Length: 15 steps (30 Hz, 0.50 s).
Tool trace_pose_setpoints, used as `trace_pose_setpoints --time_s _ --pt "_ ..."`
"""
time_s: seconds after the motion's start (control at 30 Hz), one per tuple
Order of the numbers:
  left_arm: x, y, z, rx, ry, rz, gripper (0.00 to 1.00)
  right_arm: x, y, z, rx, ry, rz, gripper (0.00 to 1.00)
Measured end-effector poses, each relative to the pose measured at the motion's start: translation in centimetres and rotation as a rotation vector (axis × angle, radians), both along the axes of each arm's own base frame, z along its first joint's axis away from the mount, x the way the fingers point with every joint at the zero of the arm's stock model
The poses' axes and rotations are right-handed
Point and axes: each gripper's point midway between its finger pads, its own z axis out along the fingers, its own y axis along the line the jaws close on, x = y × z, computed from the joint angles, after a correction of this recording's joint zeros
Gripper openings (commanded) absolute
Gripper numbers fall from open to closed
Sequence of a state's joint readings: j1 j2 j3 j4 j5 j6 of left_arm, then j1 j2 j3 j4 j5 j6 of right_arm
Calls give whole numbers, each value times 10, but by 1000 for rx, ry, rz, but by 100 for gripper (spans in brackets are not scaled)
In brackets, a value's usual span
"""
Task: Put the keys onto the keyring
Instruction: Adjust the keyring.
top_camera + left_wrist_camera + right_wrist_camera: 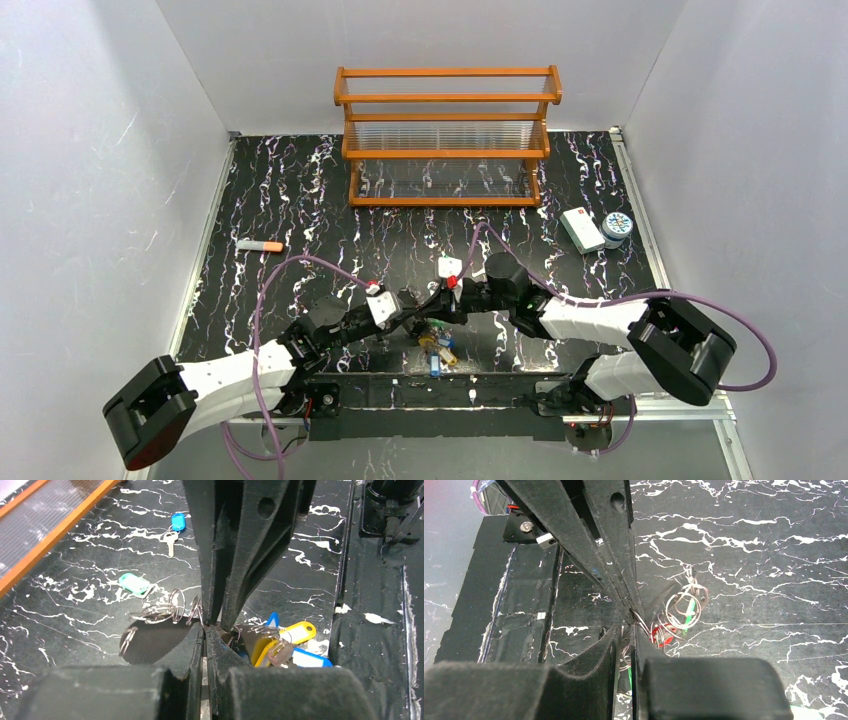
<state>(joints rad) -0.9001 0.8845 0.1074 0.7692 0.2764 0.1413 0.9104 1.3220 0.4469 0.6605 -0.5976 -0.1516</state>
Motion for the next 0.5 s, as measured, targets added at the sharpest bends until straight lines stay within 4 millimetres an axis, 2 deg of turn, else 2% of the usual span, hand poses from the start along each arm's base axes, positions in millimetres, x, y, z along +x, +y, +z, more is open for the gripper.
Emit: trace_pose_setpoints --time_s 0.3,0.5 --pt "-3 3 6 21 -122 -46 0 1 1 0 -12 -5 -3 22" --pt "-2 3 7 26 -148 -51 0 8 -4 10 -6 -50 -50 22"
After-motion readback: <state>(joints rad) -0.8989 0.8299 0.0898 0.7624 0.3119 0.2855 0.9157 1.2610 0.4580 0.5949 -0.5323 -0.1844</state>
